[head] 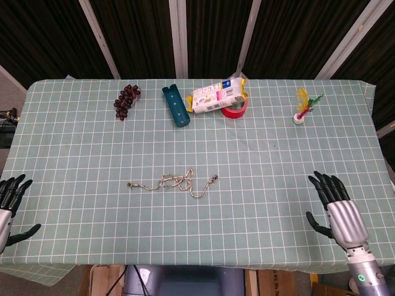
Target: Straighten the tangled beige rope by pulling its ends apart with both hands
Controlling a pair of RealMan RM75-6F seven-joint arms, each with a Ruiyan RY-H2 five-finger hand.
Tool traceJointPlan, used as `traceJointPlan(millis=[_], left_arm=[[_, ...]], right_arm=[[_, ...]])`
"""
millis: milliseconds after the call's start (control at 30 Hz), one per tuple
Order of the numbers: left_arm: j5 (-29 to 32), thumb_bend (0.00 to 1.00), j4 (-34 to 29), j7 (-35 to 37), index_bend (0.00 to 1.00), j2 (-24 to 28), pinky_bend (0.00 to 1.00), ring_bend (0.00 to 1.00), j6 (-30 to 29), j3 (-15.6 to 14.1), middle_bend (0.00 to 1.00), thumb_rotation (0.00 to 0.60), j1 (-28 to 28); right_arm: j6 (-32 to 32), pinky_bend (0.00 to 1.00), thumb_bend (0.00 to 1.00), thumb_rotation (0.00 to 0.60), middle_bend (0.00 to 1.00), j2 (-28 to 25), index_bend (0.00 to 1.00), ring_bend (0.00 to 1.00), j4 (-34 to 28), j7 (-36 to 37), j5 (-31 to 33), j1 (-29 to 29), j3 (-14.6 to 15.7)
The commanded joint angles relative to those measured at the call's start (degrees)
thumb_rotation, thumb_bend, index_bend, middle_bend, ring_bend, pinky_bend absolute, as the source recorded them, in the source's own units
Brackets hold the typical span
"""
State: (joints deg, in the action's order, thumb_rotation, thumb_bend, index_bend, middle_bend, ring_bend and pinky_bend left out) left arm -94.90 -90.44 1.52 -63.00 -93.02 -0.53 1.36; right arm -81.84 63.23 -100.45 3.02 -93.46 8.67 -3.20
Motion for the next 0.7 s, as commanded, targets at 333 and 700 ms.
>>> traceJointPlan(millis=[333,700], left_arm=[[-0.28,0.05,0.03,-0.23,0.06,-0.1,0.0,0.0,0.37,-0.08,0.0,0.6,0.3],[-0.22,0.05,0.48,0.79,0.06,-0.04,0.0,0.0,0.94,-0.05,0.0,0.6,0.73]], right_arm=[[15.35,0.0,0.41,0.6,0.11,7.65,0.35,0.0,-7.08,-8.93,8.42,12.6,-5.95],[20.78,0.0,0.41,0.6,0.13,20.94,0.48,0.0,-1.65,-19.13,15.52,18.05,-5.74]])
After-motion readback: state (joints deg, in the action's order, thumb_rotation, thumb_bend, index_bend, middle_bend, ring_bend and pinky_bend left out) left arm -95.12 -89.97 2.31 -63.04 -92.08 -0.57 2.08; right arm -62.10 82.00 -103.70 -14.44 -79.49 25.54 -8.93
